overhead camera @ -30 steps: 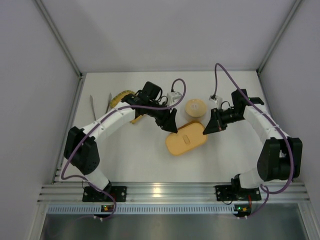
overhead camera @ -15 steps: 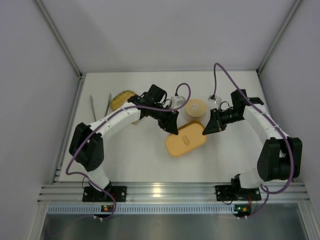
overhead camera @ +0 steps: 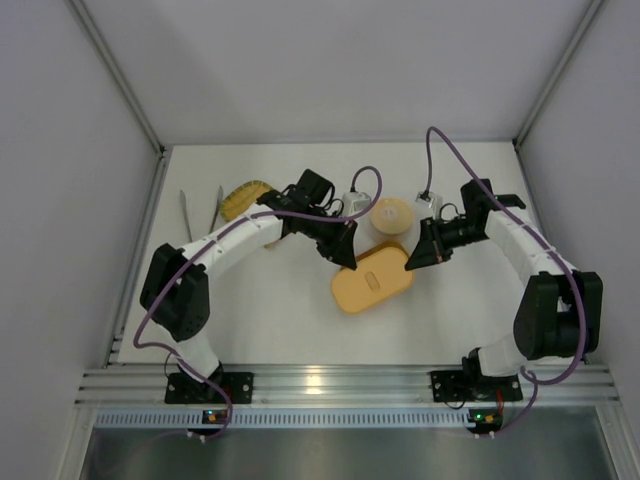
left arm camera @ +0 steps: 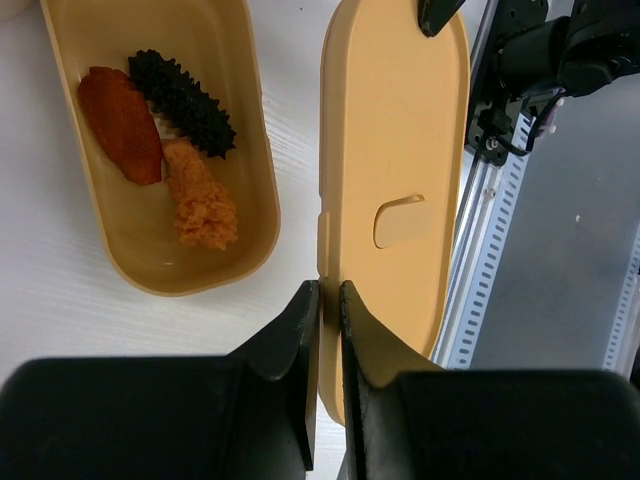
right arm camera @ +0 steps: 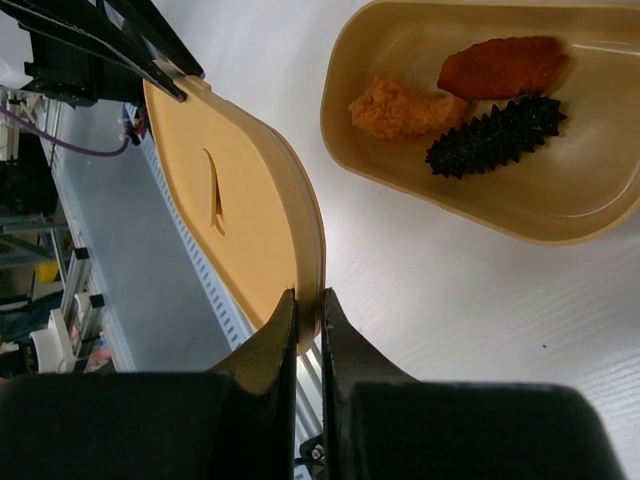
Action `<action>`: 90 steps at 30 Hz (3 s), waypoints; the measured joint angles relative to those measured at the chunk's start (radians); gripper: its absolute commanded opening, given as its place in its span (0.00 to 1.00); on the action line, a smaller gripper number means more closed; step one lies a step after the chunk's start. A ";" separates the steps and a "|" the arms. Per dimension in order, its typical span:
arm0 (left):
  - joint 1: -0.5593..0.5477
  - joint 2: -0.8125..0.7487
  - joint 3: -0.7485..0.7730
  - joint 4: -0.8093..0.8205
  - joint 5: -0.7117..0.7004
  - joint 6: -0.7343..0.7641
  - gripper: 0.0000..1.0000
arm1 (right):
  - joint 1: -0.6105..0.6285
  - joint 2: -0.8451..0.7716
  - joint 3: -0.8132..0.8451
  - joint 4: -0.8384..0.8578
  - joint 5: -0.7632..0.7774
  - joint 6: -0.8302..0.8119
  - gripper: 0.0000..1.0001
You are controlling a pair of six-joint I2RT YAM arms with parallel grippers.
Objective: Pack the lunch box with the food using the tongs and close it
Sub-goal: Close the box lid on the packing box.
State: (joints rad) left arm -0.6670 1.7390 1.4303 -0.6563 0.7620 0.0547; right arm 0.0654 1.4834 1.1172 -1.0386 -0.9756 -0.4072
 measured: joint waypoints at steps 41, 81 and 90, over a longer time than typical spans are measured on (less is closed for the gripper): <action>0.103 0.393 0.232 0.050 0.080 -0.078 0.00 | -0.102 -0.143 0.015 0.134 0.220 0.065 0.99; 0.102 0.478 0.314 -0.011 0.048 -0.005 0.00 | 0.251 -0.139 -0.195 0.563 0.356 0.133 0.43; 0.102 0.478 0.314 -0.012 0.048 0.001 0.00 | 0.278 -0.061 -0.220 0.621 0.453 0.175 0.41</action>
State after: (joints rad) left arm -0.5652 2.2173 1.7447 -0.6685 0.8104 0.0555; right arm 0.3439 1.4220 0.8967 -0.4179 -0.5224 -0.2321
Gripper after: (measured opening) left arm 0.112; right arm 0.414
